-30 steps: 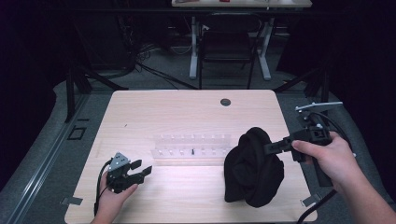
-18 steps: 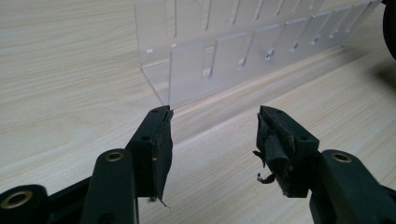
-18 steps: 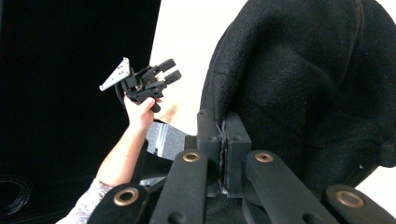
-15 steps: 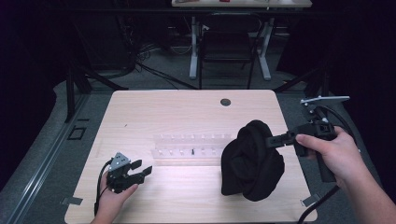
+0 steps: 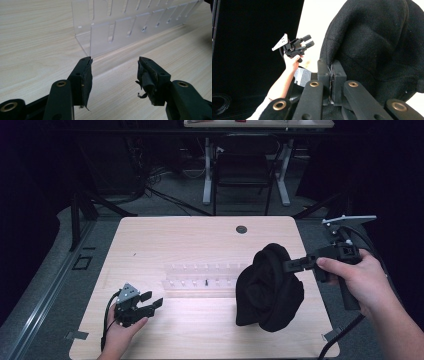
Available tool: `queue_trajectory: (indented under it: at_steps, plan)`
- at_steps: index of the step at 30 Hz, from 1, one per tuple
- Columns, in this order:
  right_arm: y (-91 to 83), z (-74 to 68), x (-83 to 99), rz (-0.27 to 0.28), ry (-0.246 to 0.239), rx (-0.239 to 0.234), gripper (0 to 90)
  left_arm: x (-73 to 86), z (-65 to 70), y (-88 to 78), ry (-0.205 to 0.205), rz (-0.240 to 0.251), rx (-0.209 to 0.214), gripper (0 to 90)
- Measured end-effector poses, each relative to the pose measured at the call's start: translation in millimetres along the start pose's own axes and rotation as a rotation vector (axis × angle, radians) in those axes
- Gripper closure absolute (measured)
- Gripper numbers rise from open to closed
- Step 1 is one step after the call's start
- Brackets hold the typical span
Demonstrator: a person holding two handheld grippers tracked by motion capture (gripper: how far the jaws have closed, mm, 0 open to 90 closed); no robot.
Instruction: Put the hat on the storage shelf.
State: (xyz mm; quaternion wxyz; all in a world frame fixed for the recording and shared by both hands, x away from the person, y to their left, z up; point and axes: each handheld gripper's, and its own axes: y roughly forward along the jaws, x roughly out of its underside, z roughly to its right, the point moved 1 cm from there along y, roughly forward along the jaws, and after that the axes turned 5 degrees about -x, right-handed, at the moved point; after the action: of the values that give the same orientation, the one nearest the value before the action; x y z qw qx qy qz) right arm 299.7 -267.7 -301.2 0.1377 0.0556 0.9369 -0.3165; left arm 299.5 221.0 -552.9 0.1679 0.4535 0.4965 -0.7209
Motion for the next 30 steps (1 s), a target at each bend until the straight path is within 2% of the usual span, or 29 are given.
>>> queue_trajectory:
  at_steps: [18,30]
  plan:
    - [-2.6,-27.0,-19.2,0.038,-0.045,-0.041,88.6,0.6,-1.1,-1.6,-0.003,0.004,-0.001,44.2]
    - [3.4,-34.0,-33.4,0.05,-0.052,-0.046,88.6,0.9,-2.2,-3.2,-0.006,0.001,0.0,43.2]
